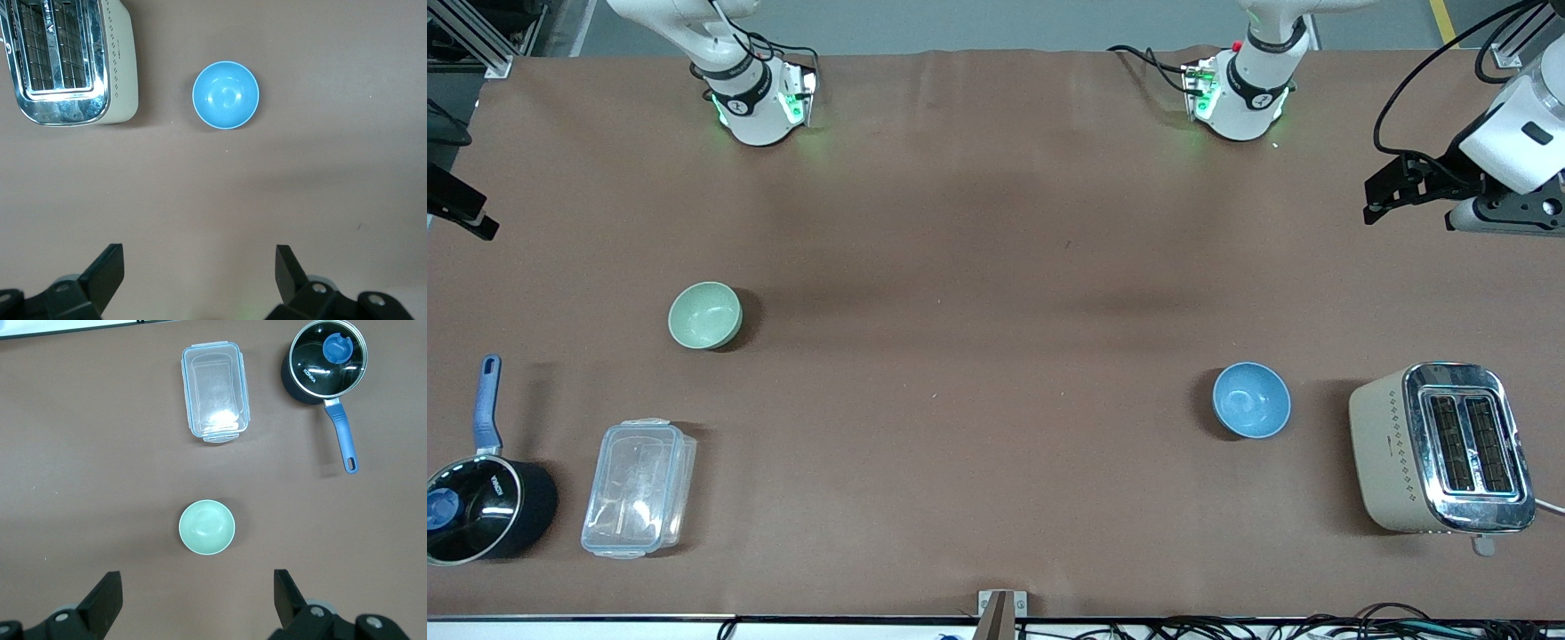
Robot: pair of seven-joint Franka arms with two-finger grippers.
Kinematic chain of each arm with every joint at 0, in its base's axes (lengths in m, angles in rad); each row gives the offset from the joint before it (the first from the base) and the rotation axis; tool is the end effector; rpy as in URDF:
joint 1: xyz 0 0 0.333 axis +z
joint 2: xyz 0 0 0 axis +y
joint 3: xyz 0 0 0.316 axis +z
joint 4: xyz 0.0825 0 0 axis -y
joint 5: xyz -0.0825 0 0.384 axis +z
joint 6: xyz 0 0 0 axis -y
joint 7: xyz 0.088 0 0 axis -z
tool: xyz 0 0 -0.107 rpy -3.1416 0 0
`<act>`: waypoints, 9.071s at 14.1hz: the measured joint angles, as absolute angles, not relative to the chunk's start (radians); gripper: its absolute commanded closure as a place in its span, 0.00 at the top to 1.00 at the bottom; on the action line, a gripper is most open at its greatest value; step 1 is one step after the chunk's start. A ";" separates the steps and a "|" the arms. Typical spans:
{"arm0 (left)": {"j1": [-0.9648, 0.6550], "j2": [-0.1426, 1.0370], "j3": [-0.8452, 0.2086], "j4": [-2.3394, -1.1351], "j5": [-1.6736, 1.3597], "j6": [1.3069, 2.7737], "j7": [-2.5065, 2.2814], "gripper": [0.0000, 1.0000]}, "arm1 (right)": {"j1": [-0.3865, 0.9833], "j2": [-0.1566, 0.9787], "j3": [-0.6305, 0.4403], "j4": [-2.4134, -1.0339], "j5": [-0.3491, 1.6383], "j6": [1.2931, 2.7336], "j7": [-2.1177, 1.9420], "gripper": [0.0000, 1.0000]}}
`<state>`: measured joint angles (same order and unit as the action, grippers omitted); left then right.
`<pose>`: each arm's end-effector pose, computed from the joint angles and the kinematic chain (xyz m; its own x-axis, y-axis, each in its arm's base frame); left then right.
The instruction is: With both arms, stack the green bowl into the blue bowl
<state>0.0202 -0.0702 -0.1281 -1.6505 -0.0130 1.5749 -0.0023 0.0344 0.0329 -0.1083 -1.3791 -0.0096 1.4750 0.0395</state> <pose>0.5290 -0.0612 0.6251 0.9945 -0.1050 -0.0060 -0.1050 -0.9945 0.0040 0.5520 -0.0407 0.6872 0.9915 -0.1136 0.0636 -0.1145 -0.9934 0.0105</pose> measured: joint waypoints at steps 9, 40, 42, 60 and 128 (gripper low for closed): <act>0.025 0.135 -0.125 -1.597 -0.012 1.673 -0.039 1.00 | 0.034 0.033 -0.109 -1.378 -0.010 1.473 0.040 1.00; -0.128 0.609 -0.426 -1.624 0.038 2.221 -0.575 0.00 | 0.026 0.301 -0.190 -2.346 -0.011 2.643 -0.143 0.21; -0.228 0.629 -0.426 -1.617 0.038 2.227 -0.686 0.00 | 0.023 0.301 -0.191 -2.347 -0.010 2.643 -0.142 0.04; -0.440 0.762 -0.378 -1.527 0.114 2.356 -0.858 1.00 | 0.105 0.143 -0.049 -1.912 0.249 1.931 0.126 0.00; -0.035 0.008 -0.124 -1.530 0.020 1.528 -0.038 1.00 | 0.055 -0.062 -0.175 -1.498 0.005 1.532 0.098 1.00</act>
